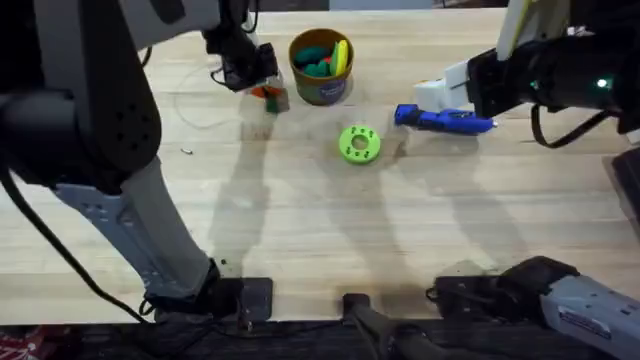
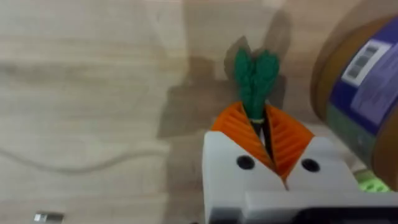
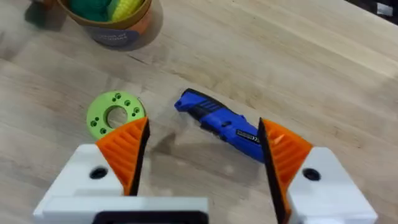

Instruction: Pick up the gripper from the table and insert it into the empty holder that is missing its gripper. Then pick up a screw, insert it into the mounting hole, and use the screwdriver to tighten it. Finally, clean up the table by picking up the vegetable and placing it into the bucket.

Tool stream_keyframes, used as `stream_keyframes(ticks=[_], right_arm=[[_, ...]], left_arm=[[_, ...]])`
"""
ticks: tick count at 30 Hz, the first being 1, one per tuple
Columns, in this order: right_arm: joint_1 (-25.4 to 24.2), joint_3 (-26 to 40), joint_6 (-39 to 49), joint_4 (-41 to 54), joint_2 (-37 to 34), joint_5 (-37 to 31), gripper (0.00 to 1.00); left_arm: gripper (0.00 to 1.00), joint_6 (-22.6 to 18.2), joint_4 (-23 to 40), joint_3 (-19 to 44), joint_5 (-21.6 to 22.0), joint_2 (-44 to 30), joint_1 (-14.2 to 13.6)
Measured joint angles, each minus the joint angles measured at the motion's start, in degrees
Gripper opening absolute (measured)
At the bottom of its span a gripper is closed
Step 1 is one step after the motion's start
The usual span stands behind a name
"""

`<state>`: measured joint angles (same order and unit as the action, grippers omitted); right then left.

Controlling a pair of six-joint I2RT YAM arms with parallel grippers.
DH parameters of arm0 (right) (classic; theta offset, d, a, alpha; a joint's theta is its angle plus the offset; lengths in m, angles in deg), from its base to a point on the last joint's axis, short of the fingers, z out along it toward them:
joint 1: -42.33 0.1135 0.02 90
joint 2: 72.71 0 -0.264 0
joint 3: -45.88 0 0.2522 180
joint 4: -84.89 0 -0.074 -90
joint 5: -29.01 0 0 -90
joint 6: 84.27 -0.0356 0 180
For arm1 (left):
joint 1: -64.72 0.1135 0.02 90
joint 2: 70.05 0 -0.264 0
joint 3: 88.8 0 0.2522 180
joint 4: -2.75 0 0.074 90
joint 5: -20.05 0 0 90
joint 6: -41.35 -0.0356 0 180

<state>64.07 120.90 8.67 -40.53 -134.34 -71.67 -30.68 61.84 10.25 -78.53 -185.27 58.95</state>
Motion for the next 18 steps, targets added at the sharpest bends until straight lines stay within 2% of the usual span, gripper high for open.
stream_keyframes(ticks=[3, 6, 11, 14, 18], right_arm=[[0.00, 0.00, 0.00, 0.01, 0.00, 0.00, 0.965], [0.00, 0.00, 0.00, -0.01, 0.00, 0.00, 0.965], [0.00, 0.00, 0.00, -0.03, 0.00, 0.00, 0.965], [0.00, 0.00, 0.00, -0.04, 0.00, 0.00, 0.965], [0.00, 0.00, 0.00, -0.02, 0.00, 0.00, 0.965]], left_arm=[[0.026, 0.18, 8.86, 4.82, -0.01, -0.04, 0.66], [0.026, 0.48, 16.23, 12.58, -0.20, 0.15, 1.65], [0.026, 0.70, 21.40, 25.35, -2.98, 1.59, 1.60], [0.026, 0.76, 21.56, 29.58, -5.32, 3.08, -1.10], [0.026, -0.27, 21.45, 30.61, -7.05, 3.90, -6.76]])
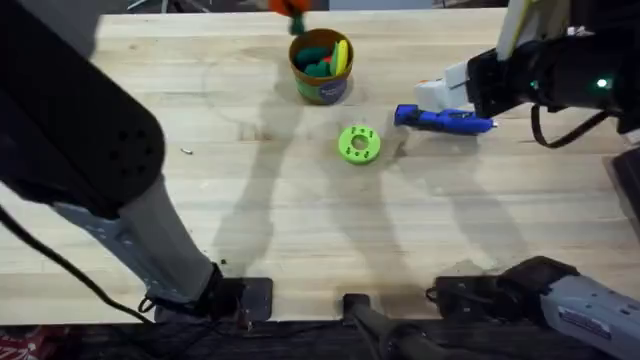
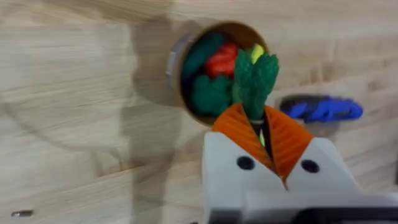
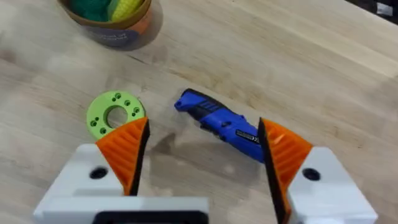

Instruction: Pick up the gripper from the table and insert it into the empty holder that is missing its gripper. Then pick up a screw, insert it into the mounting hole, and use the screwdriver to tighten it. Finally, clean up the table by picking up the vegetable and placing it into the bucket.

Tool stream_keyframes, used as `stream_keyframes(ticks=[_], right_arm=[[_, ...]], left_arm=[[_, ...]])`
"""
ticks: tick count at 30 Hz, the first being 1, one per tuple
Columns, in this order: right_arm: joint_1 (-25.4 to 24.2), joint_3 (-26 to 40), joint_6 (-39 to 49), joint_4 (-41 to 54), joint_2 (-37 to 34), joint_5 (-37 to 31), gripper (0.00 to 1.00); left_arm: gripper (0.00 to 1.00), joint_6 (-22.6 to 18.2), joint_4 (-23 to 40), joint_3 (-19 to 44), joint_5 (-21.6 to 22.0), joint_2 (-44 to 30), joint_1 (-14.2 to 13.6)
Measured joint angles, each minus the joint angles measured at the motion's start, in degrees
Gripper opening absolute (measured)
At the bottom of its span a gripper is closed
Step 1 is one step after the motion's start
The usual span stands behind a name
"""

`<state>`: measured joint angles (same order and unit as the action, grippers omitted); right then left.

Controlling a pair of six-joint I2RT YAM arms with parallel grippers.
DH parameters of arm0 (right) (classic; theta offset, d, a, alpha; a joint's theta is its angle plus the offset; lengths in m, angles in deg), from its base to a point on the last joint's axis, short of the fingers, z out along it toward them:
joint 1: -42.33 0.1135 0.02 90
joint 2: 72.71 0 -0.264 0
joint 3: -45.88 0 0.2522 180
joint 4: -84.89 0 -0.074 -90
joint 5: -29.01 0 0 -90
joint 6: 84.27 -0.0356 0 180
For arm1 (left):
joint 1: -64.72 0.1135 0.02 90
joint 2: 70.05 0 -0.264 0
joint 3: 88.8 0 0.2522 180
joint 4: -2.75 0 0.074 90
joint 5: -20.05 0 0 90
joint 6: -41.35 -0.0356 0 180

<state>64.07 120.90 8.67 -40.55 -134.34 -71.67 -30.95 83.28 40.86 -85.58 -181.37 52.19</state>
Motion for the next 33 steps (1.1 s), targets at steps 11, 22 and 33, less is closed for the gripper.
stream_keyframes(ticks=[11, 22, 33], right_arm=[[0.00, 0.00, 0.00, 0.00, 0.00, 0.00, 0.965], [0.00, 0.00, 0.00, 0.33, 0.00, 0.00, 0.965], [0.00, 0.01, 0.00, 0.74, 5.10, -0.02, 0.965]], left_arm=[[0.333, -4.38, -0.19, -0.02, 6.90, -3.81, -8.02], [0.953, -4.24, 3.40, 0.92, 9.17, -4.12, -7.53], [0.953, -9.28, 21.74, 7.62, 10.81, 9.40, -7.53]])
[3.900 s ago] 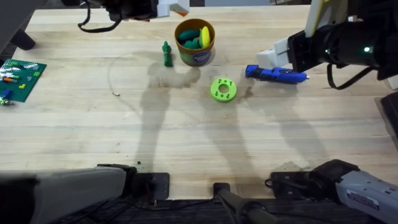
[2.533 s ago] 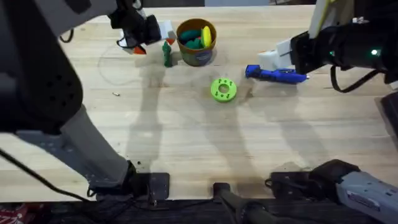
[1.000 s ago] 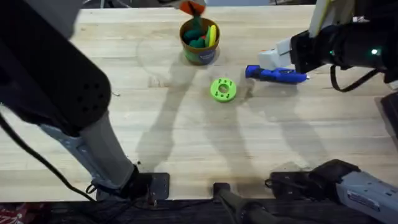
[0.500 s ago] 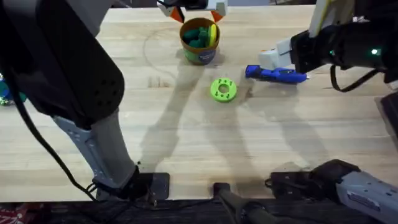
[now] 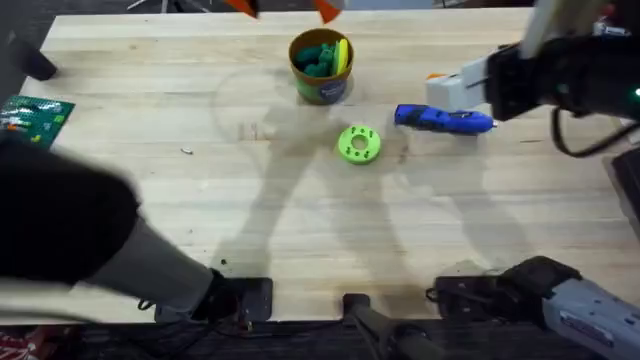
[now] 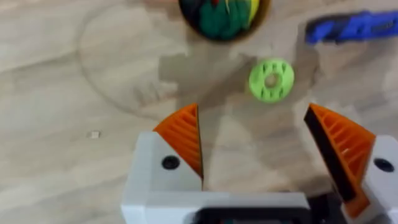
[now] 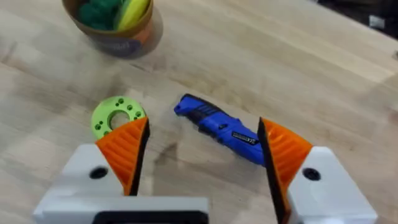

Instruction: Pick up the gripper from the table and insert it into the empty holder that is missing its gripper. Then pick up a screw, insert it into the mounting hole, and use the screwdriver to tighten it. Finally, clean up the table by picking up the vegetable and placing it into the bucket.

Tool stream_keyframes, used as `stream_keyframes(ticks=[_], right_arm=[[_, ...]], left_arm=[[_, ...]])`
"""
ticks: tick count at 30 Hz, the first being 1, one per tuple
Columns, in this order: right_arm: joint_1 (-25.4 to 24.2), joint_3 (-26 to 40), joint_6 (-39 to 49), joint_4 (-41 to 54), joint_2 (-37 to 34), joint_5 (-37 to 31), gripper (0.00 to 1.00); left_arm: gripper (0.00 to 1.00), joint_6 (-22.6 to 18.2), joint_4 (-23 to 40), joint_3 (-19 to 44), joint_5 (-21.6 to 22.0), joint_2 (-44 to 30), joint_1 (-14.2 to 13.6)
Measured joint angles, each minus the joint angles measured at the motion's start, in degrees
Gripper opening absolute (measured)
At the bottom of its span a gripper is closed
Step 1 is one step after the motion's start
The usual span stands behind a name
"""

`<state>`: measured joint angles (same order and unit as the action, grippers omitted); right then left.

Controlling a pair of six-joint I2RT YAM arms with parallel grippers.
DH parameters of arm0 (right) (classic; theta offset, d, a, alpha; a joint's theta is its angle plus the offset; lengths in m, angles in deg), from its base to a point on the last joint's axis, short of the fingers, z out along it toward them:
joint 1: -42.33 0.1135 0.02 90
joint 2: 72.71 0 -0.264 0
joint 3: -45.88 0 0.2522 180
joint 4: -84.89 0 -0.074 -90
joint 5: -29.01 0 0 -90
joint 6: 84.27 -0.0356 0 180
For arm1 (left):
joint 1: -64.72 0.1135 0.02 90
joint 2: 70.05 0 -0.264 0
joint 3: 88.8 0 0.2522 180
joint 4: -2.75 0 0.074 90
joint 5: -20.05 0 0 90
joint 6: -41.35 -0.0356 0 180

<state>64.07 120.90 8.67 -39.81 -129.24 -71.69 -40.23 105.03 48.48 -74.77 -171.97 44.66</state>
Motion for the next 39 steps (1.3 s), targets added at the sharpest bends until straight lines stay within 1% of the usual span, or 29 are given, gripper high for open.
stream_keyframes(ticks=[4, 6, 9, 12, 15, 18, 21, 23, 25, 27, 30, 32, 34, 39], right_arm=[[0.00, 0.09, 0.00, 0.04, 6.44, 0.00, 0.965], [0.00, 0.15, 0.00, 0.04, 10.13, 0.00, 0.965], [0.00, 0.37, 0.00, 0.06, 14.48, 0.00, 0.965], [0.00, 0.52, 0.00, 0.07, 18.17, 0.00, 0.965], [0.00, 0.57, -0.02, 0.07, 20.04, 0.00, 0.965], [0.00, 0.58, 0.00, 0.28, 20.42, 0.00, 0.965], [0.00, 0.58, 0.00, 1.47, 20.41, 0.00, 0.965], [0.00, 0.58, -0.02, 1.64, 20.42, 0.00, 0.965], [0.00, 0.58, -0.02, 1.77, 20.41, 0.00, 0.965], [0.00, 0.58, 0.00, 1.78, 20.40, 0.00, 0.965], [0.00, 0.61, -0.02, 2.86, 20.41, 0.02, 0.965], [0.00, 0.63, 0.00, 4.27, 20.41, 0.02, 0.965], [0.00, 0.63, 0.00, 6.09, 20.42, 0.02, 0.965], [0.00, 0.63, 0.00, 6.64, 20.40, 0.02, 0.965]], left_arm=[[0.953, -1.13, 8.05, 0.80, 0.27, 6.97, 0.00], [0.955, -1.43, 8.58, 1.02, 0.41, 8.88, -0.01], [0.955, -1.44, 8.58, 1.02, 0.78, 9.42, -0.25], [0.955, -0.05, 8.58, 0.24, 2.86, 8.67, -1.79], [0.967, 2.61, 8.54, -2.75, 6.30, 9.13, -4.05], [0.987, 4.39, 7.77, -9.91, 8.16, 12.88, -5.69], [0.988, 5.57, 1.24, -20.38, 8.97, 20.00, -5.94], [0.988, 6.02, -4.88, -28.14, 8.91, 25.54, -5.78], [0.988, 6.48, -8.52, -34.22, 8.67, 29.81, -5.73], [0.988, 6.69, -13.59, -40.19, 8.18, 33.15, -5.73], [0.988, 7.01, -17.97, -47.28, 7.14, 35.26, -5.75], [0.988, 7.05, -20.04, -50.52, 5.89, 34.95, -5.73], [0.986, 7.08, -21.56, -52.14, 4.60, 34.24, -5.75], [0.986, 7.09, -22.04, -52.43, 4.15, 33.97, -5.75]])
